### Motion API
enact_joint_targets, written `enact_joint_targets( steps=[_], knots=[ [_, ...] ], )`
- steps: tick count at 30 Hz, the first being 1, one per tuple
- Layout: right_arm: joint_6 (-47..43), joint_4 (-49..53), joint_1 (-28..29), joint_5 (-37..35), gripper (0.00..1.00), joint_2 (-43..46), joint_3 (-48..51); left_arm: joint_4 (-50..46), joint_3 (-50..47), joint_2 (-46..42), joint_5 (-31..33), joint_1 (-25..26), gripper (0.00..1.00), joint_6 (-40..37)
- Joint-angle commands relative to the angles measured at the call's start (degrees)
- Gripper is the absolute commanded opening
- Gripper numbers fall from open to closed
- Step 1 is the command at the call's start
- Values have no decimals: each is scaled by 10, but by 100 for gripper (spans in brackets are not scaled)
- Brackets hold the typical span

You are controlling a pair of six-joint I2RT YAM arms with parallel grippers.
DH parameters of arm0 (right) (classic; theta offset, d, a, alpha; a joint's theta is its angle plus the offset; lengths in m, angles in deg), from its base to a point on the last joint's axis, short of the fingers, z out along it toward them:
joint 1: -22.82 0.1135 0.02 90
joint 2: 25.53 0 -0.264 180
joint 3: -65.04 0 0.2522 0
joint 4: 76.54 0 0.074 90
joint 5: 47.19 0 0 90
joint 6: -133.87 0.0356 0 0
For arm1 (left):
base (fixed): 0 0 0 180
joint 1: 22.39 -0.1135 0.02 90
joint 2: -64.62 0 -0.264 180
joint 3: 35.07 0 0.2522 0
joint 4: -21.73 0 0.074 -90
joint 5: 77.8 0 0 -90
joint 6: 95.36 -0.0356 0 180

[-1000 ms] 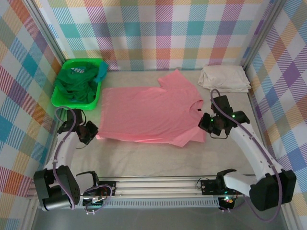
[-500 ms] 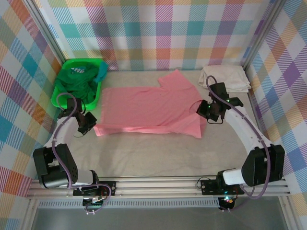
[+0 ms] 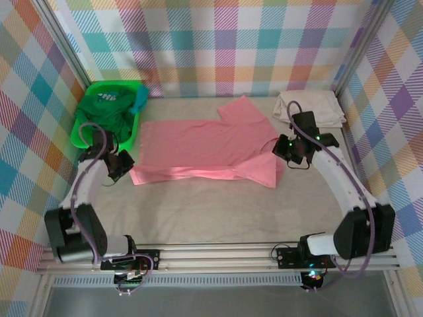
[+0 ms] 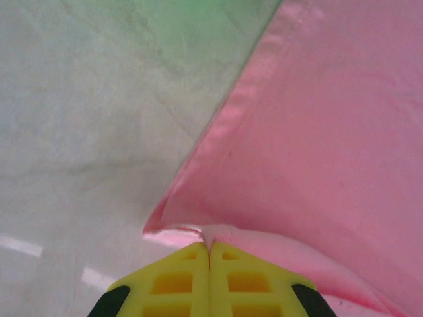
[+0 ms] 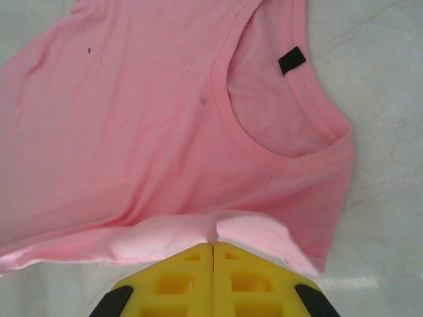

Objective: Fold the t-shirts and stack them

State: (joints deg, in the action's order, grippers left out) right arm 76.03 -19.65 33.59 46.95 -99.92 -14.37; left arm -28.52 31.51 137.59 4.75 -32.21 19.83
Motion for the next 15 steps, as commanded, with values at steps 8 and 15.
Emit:
enact_joint_targets(
  steps=[8,15],
  knots=[
    [77,147,-8,53,0,255,207,-85,-169,-242,-36,16,0,117],
    [71,162,-8,38,0,271,191,-96,-160,-244,14,20,0,140]
  ],
)
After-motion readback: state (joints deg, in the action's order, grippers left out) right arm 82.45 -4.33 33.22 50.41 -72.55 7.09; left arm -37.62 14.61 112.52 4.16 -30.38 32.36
